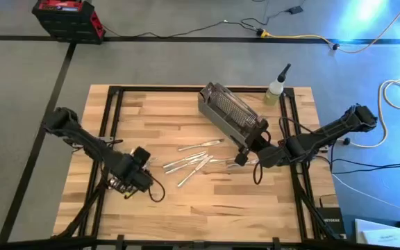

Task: Sort silverware
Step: Put the silver spoon into the gray silverware organizer

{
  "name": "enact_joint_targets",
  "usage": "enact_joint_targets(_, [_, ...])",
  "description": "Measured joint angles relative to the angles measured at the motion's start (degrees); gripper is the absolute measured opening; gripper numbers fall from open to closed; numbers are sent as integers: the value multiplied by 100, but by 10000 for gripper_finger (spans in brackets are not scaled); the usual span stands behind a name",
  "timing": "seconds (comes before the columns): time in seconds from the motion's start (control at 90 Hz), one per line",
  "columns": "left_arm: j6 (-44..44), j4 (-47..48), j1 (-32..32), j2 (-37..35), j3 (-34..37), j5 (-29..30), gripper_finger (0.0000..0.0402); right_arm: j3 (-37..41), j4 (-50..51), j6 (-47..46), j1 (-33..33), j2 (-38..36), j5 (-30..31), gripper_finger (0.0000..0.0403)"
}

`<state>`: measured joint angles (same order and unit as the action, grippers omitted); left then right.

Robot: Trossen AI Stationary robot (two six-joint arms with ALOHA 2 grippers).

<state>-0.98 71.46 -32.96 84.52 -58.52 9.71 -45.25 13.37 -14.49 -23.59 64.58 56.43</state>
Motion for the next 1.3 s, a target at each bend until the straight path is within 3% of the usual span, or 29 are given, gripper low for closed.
enact_joint_targets(0.256, [433,-3,-416,581,44,-146,217,0,0,-2,0,0,-11,190])
enact_joint_targets(0.467, [-102,-316,-525,591,816,-611,199,0,0,-2,-1,0,-13,190])
enact_joint_targets(1.067, [212,-984,-878,587,1046,-272,186,0,0,-2,0,0,-9,190])
enact_joint_targets(1.3, [7,-663,-874,586,1225,-298,186,0,17,0,0,0,-7,190])
